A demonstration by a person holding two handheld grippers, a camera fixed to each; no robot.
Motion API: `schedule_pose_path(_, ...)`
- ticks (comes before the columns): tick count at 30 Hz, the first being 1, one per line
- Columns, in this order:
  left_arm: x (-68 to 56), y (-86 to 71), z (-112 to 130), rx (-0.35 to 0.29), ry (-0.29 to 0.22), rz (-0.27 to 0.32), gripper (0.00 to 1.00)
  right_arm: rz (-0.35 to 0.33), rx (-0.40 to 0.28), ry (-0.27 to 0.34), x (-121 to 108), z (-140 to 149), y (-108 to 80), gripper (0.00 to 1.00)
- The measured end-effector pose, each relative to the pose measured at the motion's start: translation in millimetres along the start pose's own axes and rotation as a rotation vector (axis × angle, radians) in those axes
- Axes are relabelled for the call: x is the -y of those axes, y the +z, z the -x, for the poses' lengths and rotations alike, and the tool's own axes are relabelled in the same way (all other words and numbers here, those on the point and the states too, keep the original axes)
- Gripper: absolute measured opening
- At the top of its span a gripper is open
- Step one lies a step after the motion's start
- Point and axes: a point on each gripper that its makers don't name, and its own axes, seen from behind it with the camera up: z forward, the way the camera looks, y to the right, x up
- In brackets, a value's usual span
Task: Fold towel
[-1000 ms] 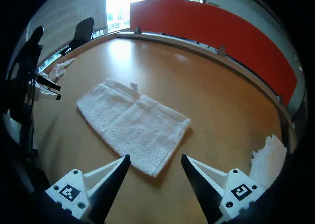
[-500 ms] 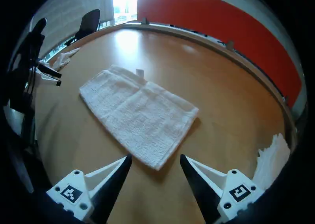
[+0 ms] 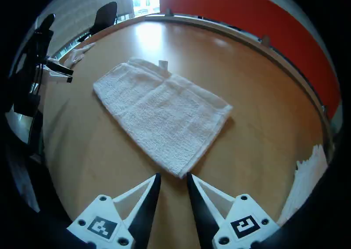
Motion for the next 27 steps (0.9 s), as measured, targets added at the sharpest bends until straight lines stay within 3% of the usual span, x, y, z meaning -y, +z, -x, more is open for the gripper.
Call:
schedule_pose_path(7,0.3,0.2,-0.7,-0.001,0.000,0.002,0.95,0.004,0.003,0.002,-5.3,-0.5,0.7,0.40)
schedule_pose_path(17,1.9,1.3,-0.1,0.002,0.000,0.001,0.95,0.000,-0.002,-0.012,-6.6,-1.1,2.1,0.05)
schedule_pose_path(27,1.8,2.9,-3.5,-0.001,0.006,0.002,0.95,0.010,-0.031,-0.004,-4.3,-9.4,-2.6,0.04)
